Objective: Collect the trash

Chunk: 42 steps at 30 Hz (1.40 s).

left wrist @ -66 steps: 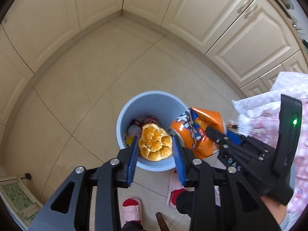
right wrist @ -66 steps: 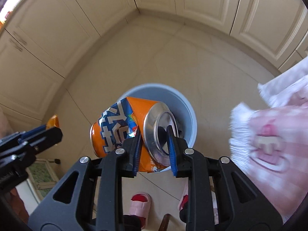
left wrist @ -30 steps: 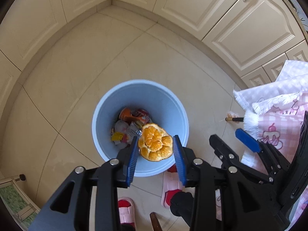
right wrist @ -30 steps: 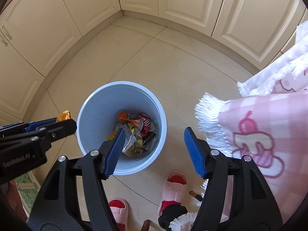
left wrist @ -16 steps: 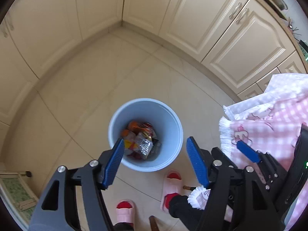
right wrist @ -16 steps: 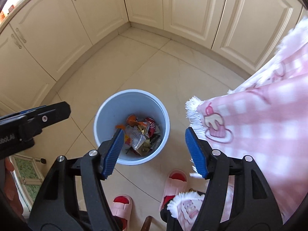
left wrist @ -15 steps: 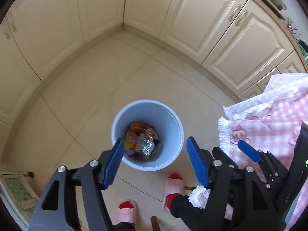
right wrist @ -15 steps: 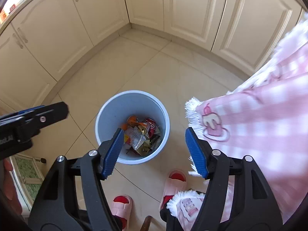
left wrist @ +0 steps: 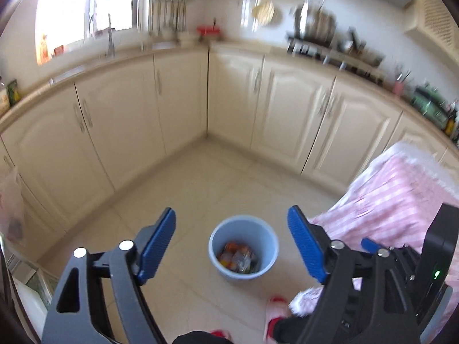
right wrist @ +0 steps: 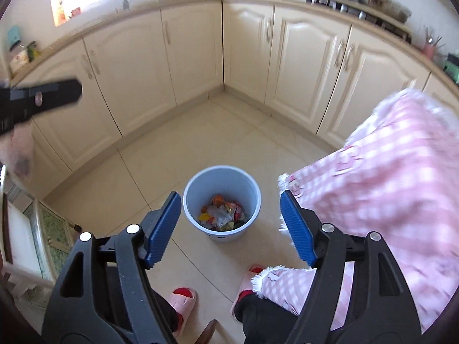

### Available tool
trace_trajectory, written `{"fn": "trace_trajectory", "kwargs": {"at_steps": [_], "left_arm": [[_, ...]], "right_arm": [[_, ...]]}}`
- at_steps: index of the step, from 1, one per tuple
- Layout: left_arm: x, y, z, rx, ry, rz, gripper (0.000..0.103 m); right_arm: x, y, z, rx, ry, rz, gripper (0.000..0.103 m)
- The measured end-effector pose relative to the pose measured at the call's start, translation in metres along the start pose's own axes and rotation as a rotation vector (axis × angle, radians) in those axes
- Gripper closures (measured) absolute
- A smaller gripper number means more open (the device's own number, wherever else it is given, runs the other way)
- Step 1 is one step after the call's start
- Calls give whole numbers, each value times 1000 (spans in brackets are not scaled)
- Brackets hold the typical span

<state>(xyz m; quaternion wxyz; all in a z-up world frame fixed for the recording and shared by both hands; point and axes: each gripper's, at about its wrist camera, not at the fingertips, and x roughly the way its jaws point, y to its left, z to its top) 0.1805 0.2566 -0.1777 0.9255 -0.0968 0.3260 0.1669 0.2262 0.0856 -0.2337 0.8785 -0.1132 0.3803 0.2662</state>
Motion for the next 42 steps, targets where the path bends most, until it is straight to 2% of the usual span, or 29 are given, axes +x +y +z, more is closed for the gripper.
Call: {"fn": "trace_trajectory", "kwargs": {"at_steps": [9, 12, 13, 14, 19, 24, 30, 38, 42], "left_arm": [[-127, -50, -2, 82, -173, -90, 21], [-161, -65, -7, 97, -226, -130, 20], [-172, -69, -10, 102, -244, -136, 17], [-185, -75, -13, 108, -269, -143, 14], [-237, -96, -23, 143, -355, -180, 14], [-279, -112, -30, 157, -424, -191, 13], [-312, -126, -39, 171, -476, -213, 13], [-327, -136, -44, 193, -507, -229, 13], [-329, -139, -45, 207, -518, -227, 13]], "right_arm": [[-162, -32, -22, 60, -227, -131, 25], [-191, -37, -27, 80, -275, -147, 21], [-220, -45, -27, 97, -324, -178, 21], [-220, -45, -27, 97, -324, -178, 20], [-287, -51, -35, 104, -445, -242, 14], [-328, -57, -43, 105, -522, -264, 12], [-367, -58, -57, 105, -596, -297, 10], [-401, -53, -69, 94, -678, -360, 9], [-404, -55, -72, 102, -683, -365, 8]]}}
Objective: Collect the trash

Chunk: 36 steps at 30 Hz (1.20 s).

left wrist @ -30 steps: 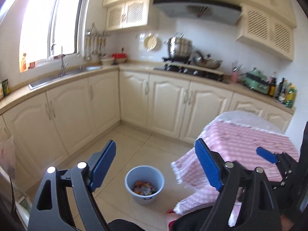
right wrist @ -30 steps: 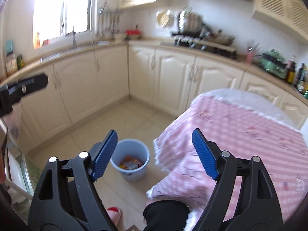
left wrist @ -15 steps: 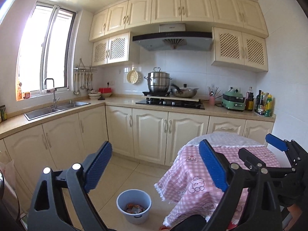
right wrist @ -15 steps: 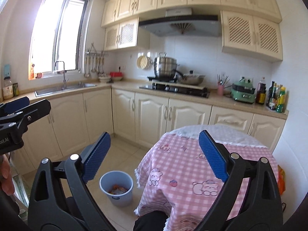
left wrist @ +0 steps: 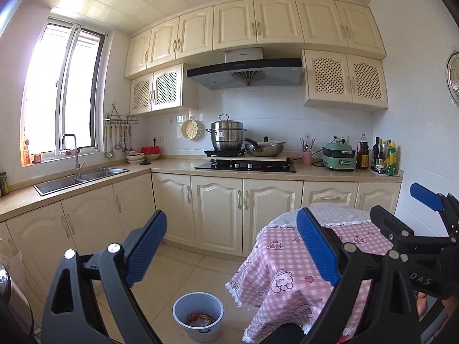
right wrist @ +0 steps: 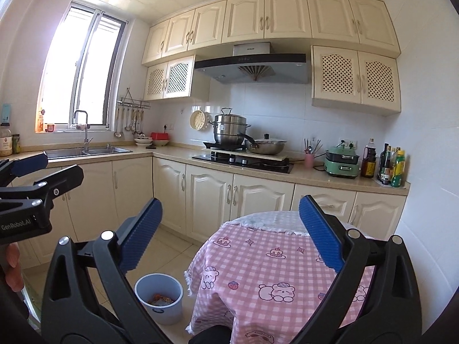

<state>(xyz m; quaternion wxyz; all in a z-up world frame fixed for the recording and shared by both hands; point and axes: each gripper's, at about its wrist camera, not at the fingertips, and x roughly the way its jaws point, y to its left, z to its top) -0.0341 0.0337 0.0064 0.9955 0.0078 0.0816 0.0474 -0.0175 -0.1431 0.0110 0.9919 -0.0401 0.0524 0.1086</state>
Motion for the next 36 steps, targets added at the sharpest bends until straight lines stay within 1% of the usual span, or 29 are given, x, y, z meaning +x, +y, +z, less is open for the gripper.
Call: {"fn": "trace_trajectory", "kwargs": {"at_steps": [9, 25, 36], "left_arm": [[3, 5, -2, -19, 3, 11, 13], [5, 2, -3, -19, 10, 22, 13], [6, 2, -4, -14, 17, 14, 13]], "right_arm": [[3, 1, -3, 1, 9, 14, 8], [8, 5, -4, -1, 27, 42, 8], [10, 2, -5, 0, 37, 48, 8]]}}
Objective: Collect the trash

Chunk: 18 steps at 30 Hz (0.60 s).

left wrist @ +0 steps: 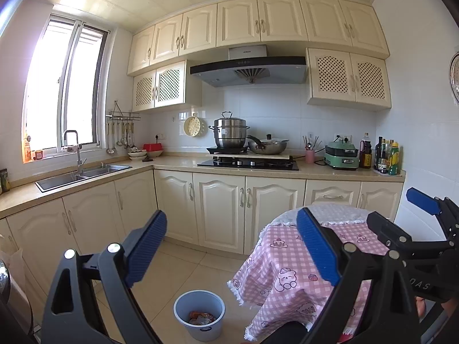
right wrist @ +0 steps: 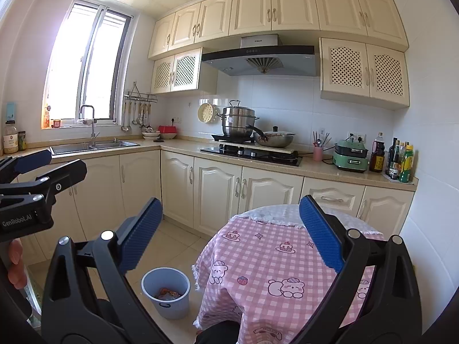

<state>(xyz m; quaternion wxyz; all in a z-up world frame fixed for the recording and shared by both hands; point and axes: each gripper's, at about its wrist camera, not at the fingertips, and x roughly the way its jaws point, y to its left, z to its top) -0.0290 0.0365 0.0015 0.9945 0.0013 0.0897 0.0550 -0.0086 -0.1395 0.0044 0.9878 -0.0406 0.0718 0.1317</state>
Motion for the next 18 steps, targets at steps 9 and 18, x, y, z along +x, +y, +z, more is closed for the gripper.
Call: {"fn": "trace_trajectory", "kwargs": {"at_steps": [9, 18], "left_arm": [[1, 1, -1, 0, 5, -1, 13], [1, 0, -1, -1, 8, -3, 13]], "right_arm": [[2, 1, -1, 1, 9, 5, 8], [3, 1, -2, 0, 11, 7, 8]]}}
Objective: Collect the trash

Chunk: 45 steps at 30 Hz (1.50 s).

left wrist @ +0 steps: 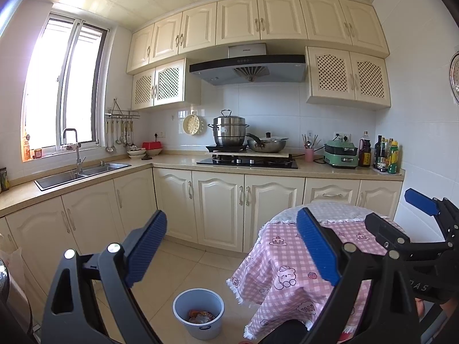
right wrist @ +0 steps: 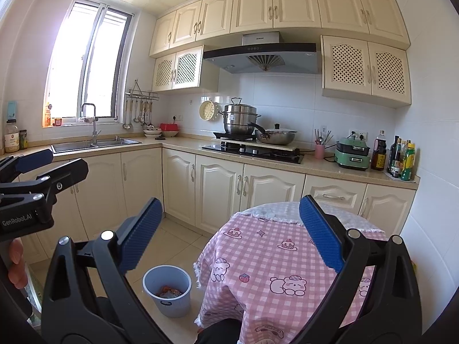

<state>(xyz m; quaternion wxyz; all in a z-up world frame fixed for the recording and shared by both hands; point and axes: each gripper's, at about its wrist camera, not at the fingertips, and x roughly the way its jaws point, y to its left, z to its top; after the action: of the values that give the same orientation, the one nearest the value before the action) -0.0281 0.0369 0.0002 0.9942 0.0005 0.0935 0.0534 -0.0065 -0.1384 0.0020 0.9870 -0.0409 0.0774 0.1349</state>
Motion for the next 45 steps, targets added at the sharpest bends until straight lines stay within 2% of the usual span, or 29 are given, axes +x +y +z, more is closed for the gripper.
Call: {"fn": "trace_trajectory", "kwargs": {"at_steps": [45], "left_arm": [[3, 3, -7, 1, 11, -10, 13]], "right_arm": [[4, 0, -6, 3, 14, 12, 8]]}}
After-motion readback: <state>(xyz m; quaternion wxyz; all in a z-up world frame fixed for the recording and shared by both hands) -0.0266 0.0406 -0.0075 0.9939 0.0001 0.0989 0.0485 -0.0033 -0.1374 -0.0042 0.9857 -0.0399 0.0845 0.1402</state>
